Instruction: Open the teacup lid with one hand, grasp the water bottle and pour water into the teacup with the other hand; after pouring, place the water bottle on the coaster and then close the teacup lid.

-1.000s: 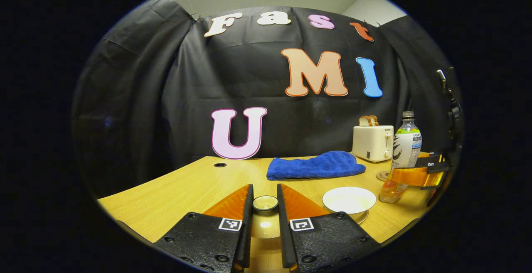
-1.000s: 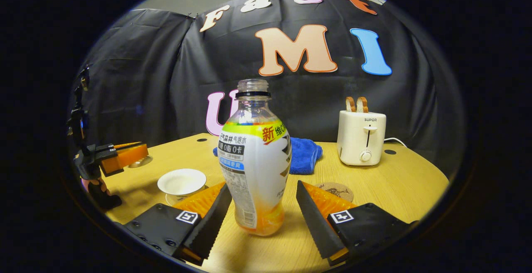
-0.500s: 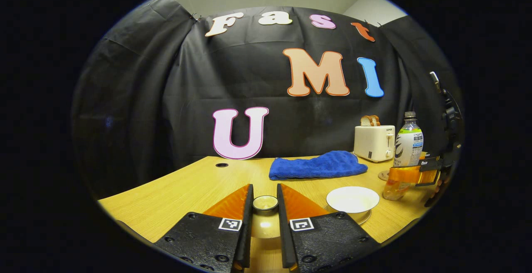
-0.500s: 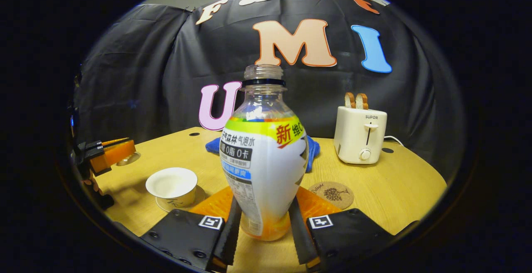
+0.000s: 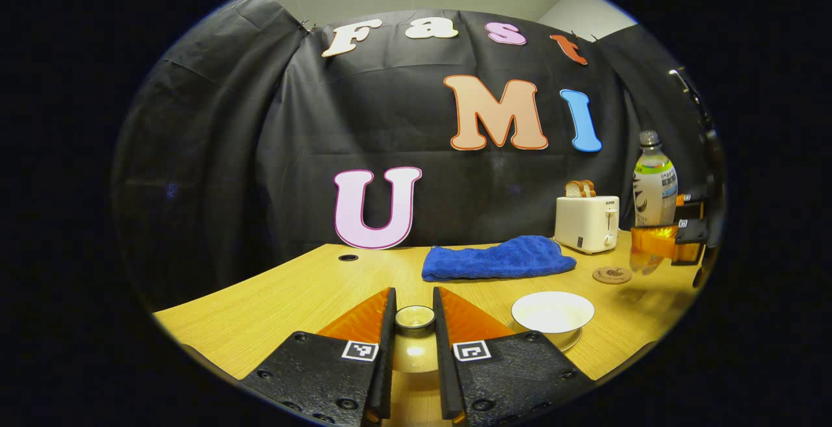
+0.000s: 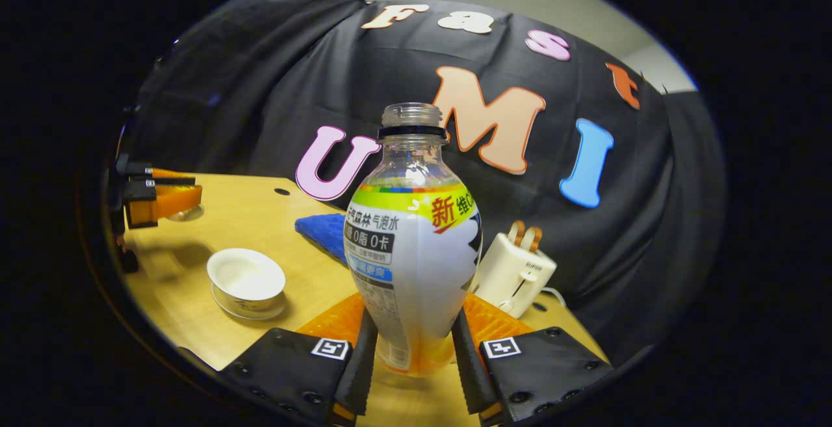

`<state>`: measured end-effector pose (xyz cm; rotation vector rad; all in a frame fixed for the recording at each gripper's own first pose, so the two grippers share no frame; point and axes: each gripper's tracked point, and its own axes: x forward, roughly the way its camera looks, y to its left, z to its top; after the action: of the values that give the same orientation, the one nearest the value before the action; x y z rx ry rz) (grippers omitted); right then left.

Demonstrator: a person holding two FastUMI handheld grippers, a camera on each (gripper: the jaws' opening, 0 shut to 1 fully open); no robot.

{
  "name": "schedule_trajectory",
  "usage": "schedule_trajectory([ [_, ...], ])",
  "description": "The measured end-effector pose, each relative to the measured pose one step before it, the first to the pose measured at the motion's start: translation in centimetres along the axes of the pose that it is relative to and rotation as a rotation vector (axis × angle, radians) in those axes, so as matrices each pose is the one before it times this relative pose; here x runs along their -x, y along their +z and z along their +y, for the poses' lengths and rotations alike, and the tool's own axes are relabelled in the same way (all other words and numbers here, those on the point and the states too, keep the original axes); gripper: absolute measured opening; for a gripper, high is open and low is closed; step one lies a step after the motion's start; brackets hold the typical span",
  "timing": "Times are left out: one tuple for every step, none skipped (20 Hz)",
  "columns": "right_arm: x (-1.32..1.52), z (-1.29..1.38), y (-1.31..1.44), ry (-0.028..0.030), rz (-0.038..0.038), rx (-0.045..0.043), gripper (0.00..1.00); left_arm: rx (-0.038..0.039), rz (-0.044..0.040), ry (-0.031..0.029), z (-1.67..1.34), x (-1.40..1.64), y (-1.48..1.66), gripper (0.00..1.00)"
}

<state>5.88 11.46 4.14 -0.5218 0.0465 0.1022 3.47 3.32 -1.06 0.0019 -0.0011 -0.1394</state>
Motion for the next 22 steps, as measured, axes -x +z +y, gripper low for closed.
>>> schedule_trajectory([
  [-0.058, -0.563, 0.667, -0.01659, -0.01133, 0.06561, 0.60, 0.00022, -0.00076, 0.00024, 0.004, 0.002, 0.067, 0.27],
  [-0.087, -0.505, 0.436, -0.01517, -0.00807, 0.06309, 0.60, -0.00011, 0.00015, 0.00149, 0.031, 0.022, -0.063, 0.27],
  [-0.092, -0.335, 0.212, -0.01187, -0.00390, 0.06133, 0.60, 0.00005, 0.00008, 0.00550, 0.141, 0.019, 0.031, 0.27],
  [-0.111, -0.081, 0.049, -0.00254, -0.00141, 0.06171, 0.60, 0.00050, -0.00043, 0.00523, 0.141, 0.004, -0.031, 0.27],
  [-0.304, -0.155, -0.067, -0.00753, 0.00154, 0.06497, 0.60, -0.00005, 0.00031, 0.00243, 0.064, -0.014, 0.056, 0.27],
  [-0.219, -0.221, -0.006, -0.01495, -0.00095, 0.07493, 0.59, -0.00003, 0.00017, 0.00116, -0.107, -0.012, -0.100, 0.27],
  [-0.180, -0.279, 0.203, -0.01909, -0.00570, 0.08203, 0.60, 0.00001, -0.00010, 0.00091, 0.040, 0.030, 0.048, 0.27],
  [-0.133, -0.165, 0.074, -0.02135, -0.00711, 0.07856, 0.60, 0.00000, 0.00018, 0.00060, 0.068, 0.012, 0.005, 0.27],
  [-0.329, 0.151, -0.199, -0.00840, -0.00490, 0.06554, 0.60, -0.00016, 0.00034, 0.00090, -0.025, 0.004, -0.020, 0.27],
  [-0.127, 0.667, -0.301, 0.00615, -0.00308, 0.04375, 0.60, -0.00010, 0.00025, 0.00103, 0.041, 0.032, -0.055, 0.27],
  [-0.126, 0.850, -0.230, 0.01115, 0.00112, 0.03437, 0.60, 0.00036, -0.00057, 0.00081, 0.007, -0.005, 0.062, 0.27],
  [0.044, 0.758, -0.153, 0.00627, 0.00211, 0.03171, 0.60, 0.00004, -0.00033, 0.00057, 0.000, -0.040, -0.042, 0.27],
  [-0.018, 0.513, -0.074, 0.00349, -0.00265, 0.03109, 0.60, -0.00011, 0.00039, 0.00005, -0.041, -0.009, 0.033, 0.27],
  [-0.010, 0.471, 0.048, -0.00260, -0.00601, 0.03062, 0.60, -0.00010, 0.00010, -0.00016, 0.001, 0.021, -0.043, 0.27],
  [-0.053, 0.273, -0.143, -0.00465, -0.00568, 0.03043, 0.60, -0.00019, 0.00033, 0.00000, 0.010, -0.012, 0.039, 0.27],
  [-0.023, 0.225, 0.237, -0.00298, -0.00598, 0.02929, 0.60, -0.00005, 0.00020, 0.00005, 0.041, -0.007, -0.036, 0.27],
  [-0.053, -0.054, 0.080, -0.00876, -0.00501, 0.03214, 0.60, 0.00017, -0.00022, 0.00018, -0.005, -0.008, 0.027, 0.27],
  [0.066, -0.288, 0.154, -0.01232, -0.00703, 0.03577, 0.58, -0.00004, 0.00010, -0.00002, -0.019, 0.026, -0.023, 0.27],
  [-0.123, -0.150, 0.075, -0.01034, -0.00623, 0.03030, 0.59, -0.00025, 0.00029, -0.00029, -0.031, -0.024, 0.016, 0.27],
  [-0.091, 0.019, 0.219, -0.00224, -0.00891, 0.02286, 0.59, -0.00013, 0.00075, -0.00009, 0.041, 0.026, -0.045, 0.27],
  [-0.145, -0.048, 0.354, 0.00061, -0.00622, 0.01868, 0.60, 0.00017, -0.00023, 0.00023, 0.018, -0.036, 0.077, 0.27],
  [-0.012, 0.097, 0.174, 0.00195, -0.00679, 0.01899, 0.60, 0.00029, -0.00051, -0.00011, -0.025, 0.044, -0.058, 0.27],
])
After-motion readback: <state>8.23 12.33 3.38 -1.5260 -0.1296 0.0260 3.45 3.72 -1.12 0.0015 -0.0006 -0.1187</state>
